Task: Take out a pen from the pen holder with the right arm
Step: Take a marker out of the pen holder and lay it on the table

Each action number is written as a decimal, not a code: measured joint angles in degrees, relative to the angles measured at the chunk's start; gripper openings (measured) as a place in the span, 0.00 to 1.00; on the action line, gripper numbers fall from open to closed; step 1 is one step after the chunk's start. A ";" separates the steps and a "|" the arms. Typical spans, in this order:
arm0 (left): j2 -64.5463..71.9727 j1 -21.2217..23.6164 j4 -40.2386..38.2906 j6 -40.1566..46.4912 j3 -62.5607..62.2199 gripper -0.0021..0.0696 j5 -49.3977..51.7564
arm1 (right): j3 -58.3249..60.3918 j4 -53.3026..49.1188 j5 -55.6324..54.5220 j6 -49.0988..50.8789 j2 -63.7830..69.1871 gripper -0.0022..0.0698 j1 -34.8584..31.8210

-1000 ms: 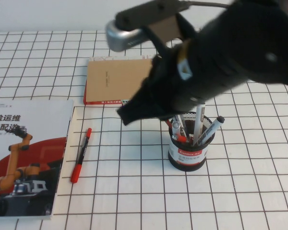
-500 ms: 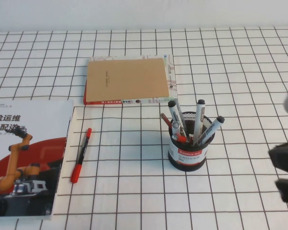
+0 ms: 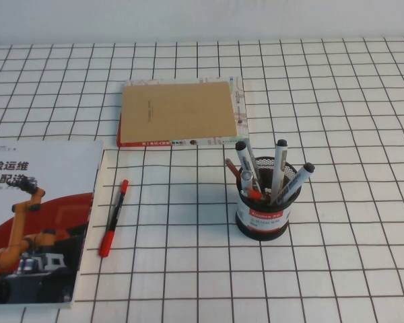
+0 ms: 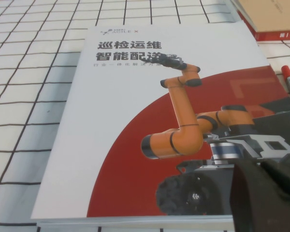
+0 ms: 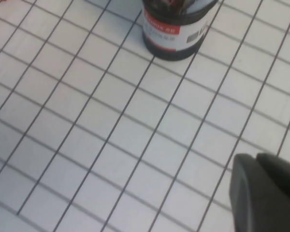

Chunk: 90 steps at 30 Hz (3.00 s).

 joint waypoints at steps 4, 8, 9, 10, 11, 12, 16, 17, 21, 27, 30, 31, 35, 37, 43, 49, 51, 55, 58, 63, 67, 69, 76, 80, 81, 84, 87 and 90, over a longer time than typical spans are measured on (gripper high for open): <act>0.00 0.00 0.00 0.00 0.00 0.02 0.00 | 9.45 -4.27 -15.34 0.00 -1.97 0.01 -7.36; 0.00 0.00 0.00 0.00 0.00 0.02 0.00 | 21.55 -5.19 -32.67 0.00 -5.13 0.01 -22.16; 0.00 0.00 0.00 0.00 0.00 0.02 0.00 | 25.17 -5.30 -37.60 0.00 -6.31 0.01 -26.50; 0.00 0.00 0.00 0.00 0.00 0.02 0.00 | 28.76 -5.57 -42.20 0.00 -7.73 0.01 -30.66; 0.00 0.00 0.00 0.00 0.00 0.02 0.00 | 32.19 -5.72 -46.39 0.00 -9.35 0.01 -33.78; 0.00 0.00 0.00 0.00 0.00 0.02 0.00 | 35.44 -5.85 -50.02 0.00 -11.17 0.01 -37.32; 0.00 0.00 0.00 0.00 0.00 0.02 0.00 | 45.50 -6.45 -58.42 0.00 -19.24 0.01 -47.20; 0.00 0.00 0.00 0.00 0.00 0.02 0.00 | 47.36 -6.44 -59.44 0.00 -21.61 0.01 -48.45; 0.00 0.00 0.00 0.00 0.00 0.02 0.00 | 50.70 -6.25 -58.73 0.00 -30.35 0.01 -49.92; 0.00 0.00 0.00 0.00 0.00 0.02 0.00 | 51.04 -4.49 -51.97 0.03 -40.82 0.01 -50.23; 0.00 0.00 0.00 0.00 0.00 0.02 0.00 | 51.04 -4.24 -49.50 0.03 -44.48 0.01 -50.23; 0.00 0.00 0.00 0.00 0.00 0.02 0.00 | 51.04 -4.26 -48.84 0.03 -44.82 0.01 -50.23; 0.00 0.00 0.00 0.00 0.00 0.02 0.00 | 51.08 -4.08 -46.54 0.03 -45.19 0.01 -48.48; 0.00 0.00 0.00 0.00 0.00 0.02 0.00 | 51.08 -3.99 -45.97 0.03 -45.19 0.01 -47.57; 0.00 0.00 0.00 0.00 0.00 0.02 0.00 | 51.08 -3.82 -45.75 0.03 -45.19 0.01 -46.99; 0.00 0.00 0.00 0.00 0.00 0.02 0.00 | 51.36 7.96 -44.76 -12.66 -45.19 0.01 -46.99; 0.00 0.00 0.00 0.00 0.00 0.02 0.00 | 51.77 15.52 -44.16 -21.55 -45.19 0.01 -46.99; 0.00 0.00 0.00 0.00 0.00 0.02 0.00 | 52.92 21.03 -43.77 -29.55 -45.19 0.01 -47.70; 0.00 0.00 0.00 0.00 0.00 0.02 0.00 | 52.92 21.93 -42.74 -31.58 -45.19 0.01 -47.93; 0.00 0.00 0.00 0.00 0.00 0.02 0.00 | 52.92 22.42 -42.53 -35.12 -45.22 0.01 -47.97; 0.00 0.00 0.00 0.00 0.00 0.02 0.00 | 52.92 22.94 -42.53 -35.55 -45.22 0.01 -47.97; 0.00 0.00 0.00 0.00 0.00 0.02 0.00 | 52.92 22.97 -42.53 -35.55 -45.22 0.01 -47.97; 0.00 0.00 0.00 0.00 0.00 0.02 0.00 | 52.92 23.19 -42.53 -35.55 -45.22 0.01 -47.97; 0.00 0.00 0.00 0.00 0.00 0.02 0.00 | 52.92 23.19 -42.53 -35.55 -45.31 0.01 -47.97; 0.00 0.00 0.00 0.00 0.00 0.02 0.00 | 52.92 23.19 -42.53 -35.55 -45.31 0.01 -47.97; 0.00 0.00 0.00 0.00 0.00 0.02 0.00 | 52.92 23.19 -42.53 -35.55 -45.31 0.01 -47.97; 0.00 0.00 0.00 0.00 0.00 0.02 0.00 | 52.92 23.19 -42.53 -35.55 -45.31 0.01 -47.97; 0.00 0.00 0.00 0.00 0.00 0.02 0.00 | 52.92 23.19 -42.53 -35.55 -45.31 0.01 -47.97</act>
